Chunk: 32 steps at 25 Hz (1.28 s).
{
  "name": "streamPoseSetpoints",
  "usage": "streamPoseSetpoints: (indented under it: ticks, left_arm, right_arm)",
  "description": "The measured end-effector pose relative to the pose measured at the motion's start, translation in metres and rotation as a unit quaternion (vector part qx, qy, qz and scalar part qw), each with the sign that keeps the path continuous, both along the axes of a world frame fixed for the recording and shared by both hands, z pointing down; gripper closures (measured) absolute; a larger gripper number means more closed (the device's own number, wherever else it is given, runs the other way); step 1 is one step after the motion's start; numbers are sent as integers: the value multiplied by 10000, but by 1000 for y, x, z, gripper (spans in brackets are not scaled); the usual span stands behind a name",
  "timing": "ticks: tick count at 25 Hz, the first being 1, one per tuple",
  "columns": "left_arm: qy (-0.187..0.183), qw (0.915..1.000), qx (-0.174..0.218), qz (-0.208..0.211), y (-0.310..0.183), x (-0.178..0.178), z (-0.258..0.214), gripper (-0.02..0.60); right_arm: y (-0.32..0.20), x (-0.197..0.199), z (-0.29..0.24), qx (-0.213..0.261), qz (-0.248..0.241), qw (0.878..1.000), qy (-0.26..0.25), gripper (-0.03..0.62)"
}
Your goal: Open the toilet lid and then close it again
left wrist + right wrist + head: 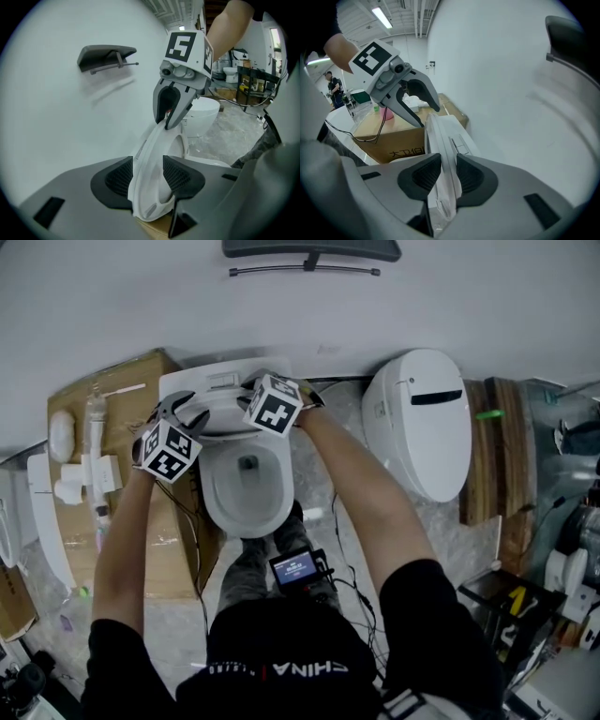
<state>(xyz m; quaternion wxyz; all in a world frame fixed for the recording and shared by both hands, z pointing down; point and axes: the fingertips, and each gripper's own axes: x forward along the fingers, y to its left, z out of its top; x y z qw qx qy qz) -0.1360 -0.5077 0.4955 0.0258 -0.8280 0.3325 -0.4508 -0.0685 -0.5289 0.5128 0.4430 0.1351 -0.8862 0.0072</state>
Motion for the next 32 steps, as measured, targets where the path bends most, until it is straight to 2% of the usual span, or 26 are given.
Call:
streamPoseSetpoints:
  ticks: [5,9,11,12,15,18,20,22,25,28,32]
  left_arm:
    - [671,9947,187,-757,29,-14,-27,397]
    - [999,9901,89,-983,63,-13,-35,399]
    - [1040,9894,-9,-1011,73,-16,-34,399]
    - [1071,9887,-29,-1045,77,-19,-35,410]
    - [1238,9849,20,-1206,83,-26,-43,552]
    - [1451,9824,48,-1172,89,-23,-52,571]
    - [1640,9804,-8,-1088,99,-17,-59,572]
    - [1838,9775,-108,-1028,113,-11,-65,572]
    - [2311,9668,-199,-1072,137,-1,-83,572]
    - [2753,9556,-174,-1037,161,8,-98,572]
    - [3044,9503,-96,-652,200,14,-114,572]
  right_arm:
    - [0,1,2,-137,297,9995,26,488]
    - [8,7,2,-461,598,9971,43,480]
    - [11,11,-11,-583,876,9943,-152,473]
    - [9,13,-19,-527,1054,9925,-338,471]
    - [1,21,-49,-277,1590,9827,-902,471]
    - [8,24,-83,43,1943,9712,-1377,487]
    - [19,25,-102,358,2184,9633,-1518,553]
    - [39,26,-115,496,2356,9581,-1550,574]
    - [78,24,-128,543,2445,9528,-1715,577]
    - [112,27,-135,536,2670,9425,-1939,577]
    - [157,35,-133,377,2961,9335,-1987,577]
